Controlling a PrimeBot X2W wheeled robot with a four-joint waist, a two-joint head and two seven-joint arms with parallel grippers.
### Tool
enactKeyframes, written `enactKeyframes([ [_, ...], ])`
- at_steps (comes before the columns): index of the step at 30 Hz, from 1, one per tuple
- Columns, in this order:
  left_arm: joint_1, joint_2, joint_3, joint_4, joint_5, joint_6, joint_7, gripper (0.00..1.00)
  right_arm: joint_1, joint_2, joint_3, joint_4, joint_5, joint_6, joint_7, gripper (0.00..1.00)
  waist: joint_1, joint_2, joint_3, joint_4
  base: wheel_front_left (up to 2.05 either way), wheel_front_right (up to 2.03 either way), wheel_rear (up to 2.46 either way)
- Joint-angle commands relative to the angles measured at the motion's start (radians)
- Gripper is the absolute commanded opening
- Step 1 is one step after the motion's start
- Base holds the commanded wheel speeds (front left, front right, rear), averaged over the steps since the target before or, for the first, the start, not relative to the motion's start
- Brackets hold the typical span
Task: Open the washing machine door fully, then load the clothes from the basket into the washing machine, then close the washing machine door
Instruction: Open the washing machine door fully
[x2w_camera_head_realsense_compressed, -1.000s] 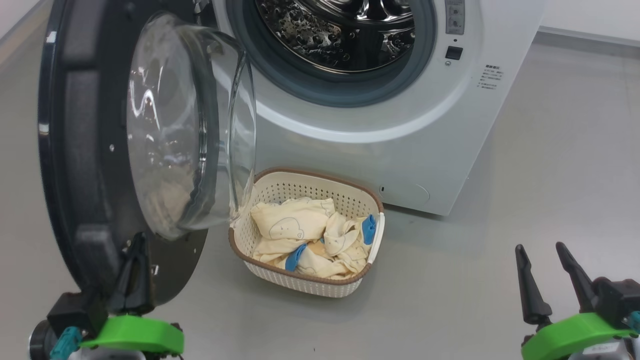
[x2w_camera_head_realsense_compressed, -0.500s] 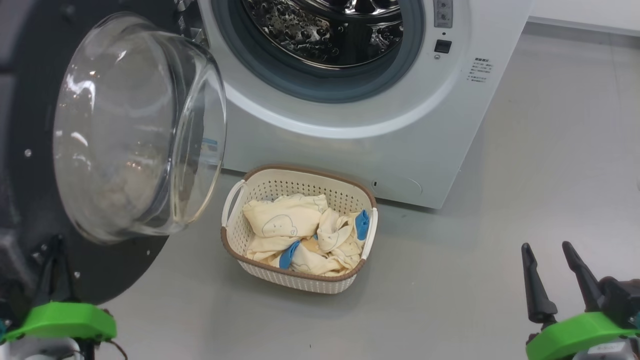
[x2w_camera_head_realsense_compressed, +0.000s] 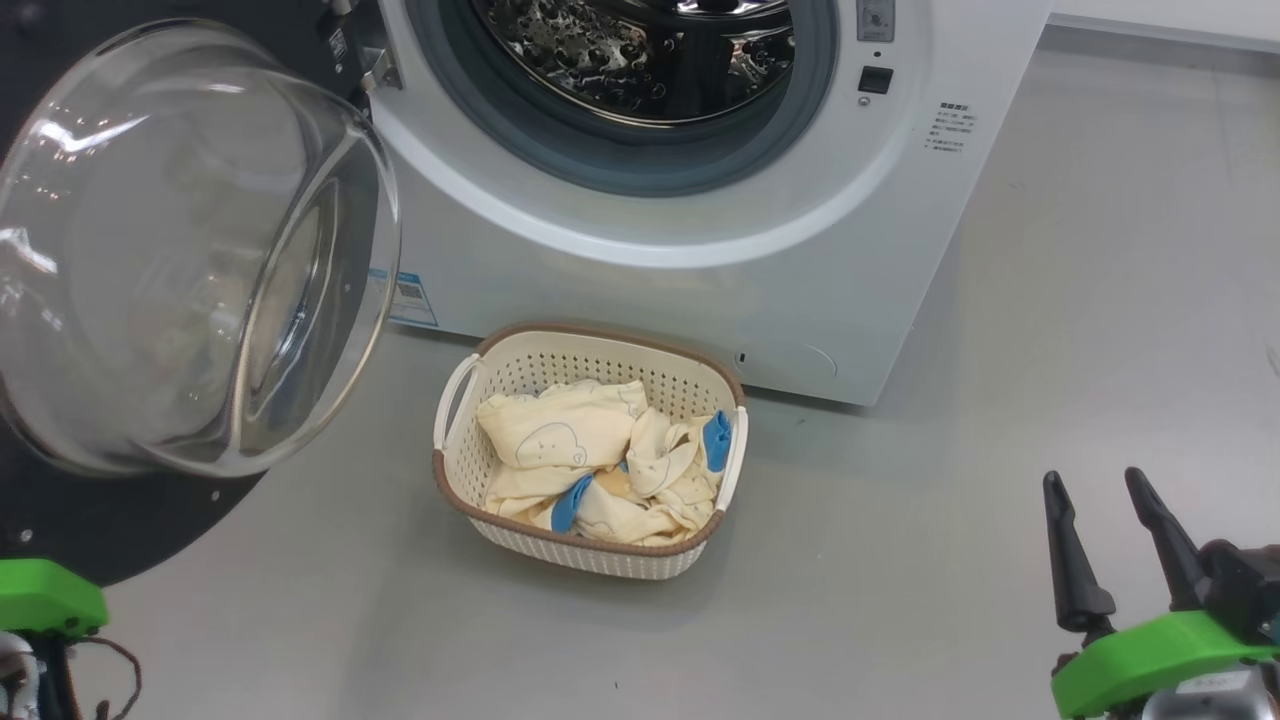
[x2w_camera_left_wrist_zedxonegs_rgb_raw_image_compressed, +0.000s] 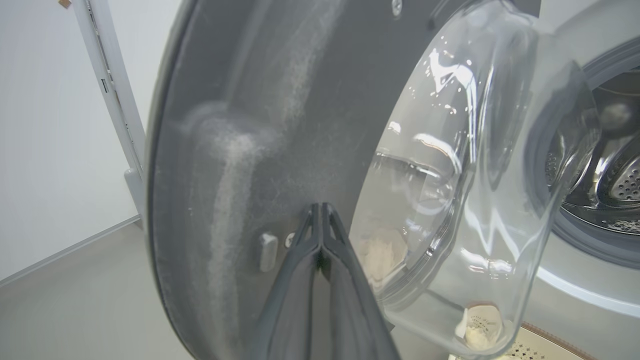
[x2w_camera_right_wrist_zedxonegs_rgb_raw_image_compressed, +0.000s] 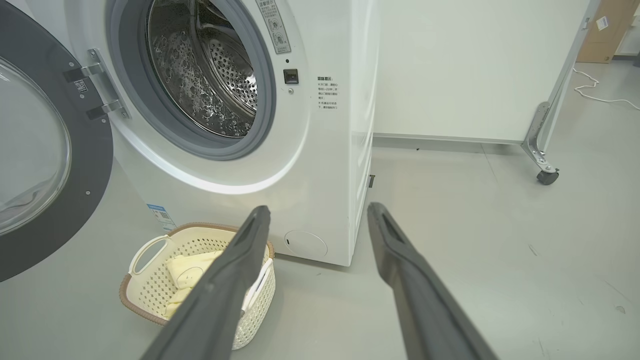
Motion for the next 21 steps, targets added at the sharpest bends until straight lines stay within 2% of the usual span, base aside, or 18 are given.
enactKeyframes([
  [1,-0.061,0.065,0.065,-0.014,-0.002,0.077,-0.013,0.0,-0.046,-0.013,0.022,-0.035,0.002,0.0,-0.008,1.0,0.0,0.0,0.001,-0.003,0.0,0.0,0.0],
  [9,-0.091,0.078,0.115,0.021,0.031,0.058,-0.014,0.0,-0.051,-0.013,0.025,-0.036,0.0,0.0,-0.006,1.0,0.0,0.0,0.01,-0.01,0.0,0.0,0.0],
  [21,-0.065,0.025,0.171,-0.025,0.091,0.028,-0.014,0.0,-0.054,-0.013,0.026,-0.034,-0.007,0.0,-0.001,1.0,0.0,0.0,0.008,-0.013,0.0,0.0,0.0],
])
